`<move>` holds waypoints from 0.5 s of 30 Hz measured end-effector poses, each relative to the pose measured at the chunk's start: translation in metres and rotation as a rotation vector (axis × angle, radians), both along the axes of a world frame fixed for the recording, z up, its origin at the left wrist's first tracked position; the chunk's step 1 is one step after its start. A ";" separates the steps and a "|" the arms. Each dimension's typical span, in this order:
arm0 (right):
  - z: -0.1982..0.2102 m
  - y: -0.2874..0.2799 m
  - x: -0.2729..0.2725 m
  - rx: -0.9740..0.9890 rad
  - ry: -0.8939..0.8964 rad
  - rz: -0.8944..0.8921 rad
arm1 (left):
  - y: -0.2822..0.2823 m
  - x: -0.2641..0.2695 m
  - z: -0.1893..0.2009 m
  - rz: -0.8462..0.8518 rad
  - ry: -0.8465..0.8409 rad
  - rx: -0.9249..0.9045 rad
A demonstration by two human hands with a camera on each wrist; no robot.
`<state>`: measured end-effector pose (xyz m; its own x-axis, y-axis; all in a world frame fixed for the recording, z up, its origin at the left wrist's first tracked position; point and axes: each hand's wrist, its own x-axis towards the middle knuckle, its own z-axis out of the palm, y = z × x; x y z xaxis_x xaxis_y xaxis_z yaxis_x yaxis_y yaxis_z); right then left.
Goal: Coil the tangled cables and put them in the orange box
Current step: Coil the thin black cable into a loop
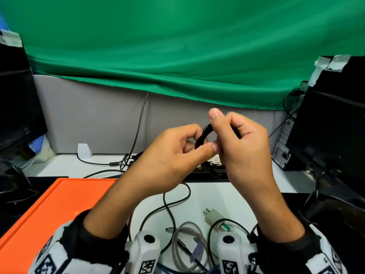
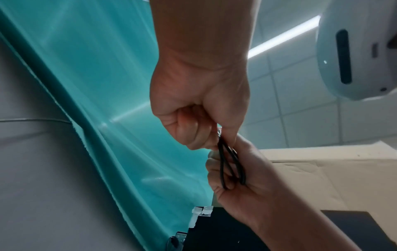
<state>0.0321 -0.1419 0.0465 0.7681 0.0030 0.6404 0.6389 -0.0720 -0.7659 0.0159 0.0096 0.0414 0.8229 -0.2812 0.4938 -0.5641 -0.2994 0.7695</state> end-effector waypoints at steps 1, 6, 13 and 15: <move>0.001 -0.001 0.001 -0.005 -0.010 -0.013 | 0.001 -0.001 0.001 -0.045 0.033 -0.033; 0.005 -0.005 0.001 -0.057 0.144 0.111 | 0.008 0.001 0.003 -0.168 0.104 -0.104; 0.007 -0.024 0.010 -0.115 0.271 0.455 | 0.025 0.009 0.003 0.171 -0.057 0.181; 0.008 -0.030 0.011 -0.183 0.253 0.419 | 0.031 0.010 0.005 0.222 -0.074 0.239</move>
<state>0.0435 -0.1722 0.0545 0.8076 0.4376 0.3954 0.4385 0.0028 -0.8987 0.0255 0.0408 0.0468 0.8417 -0.2137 0.4959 -0.5160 -0.5887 0.6222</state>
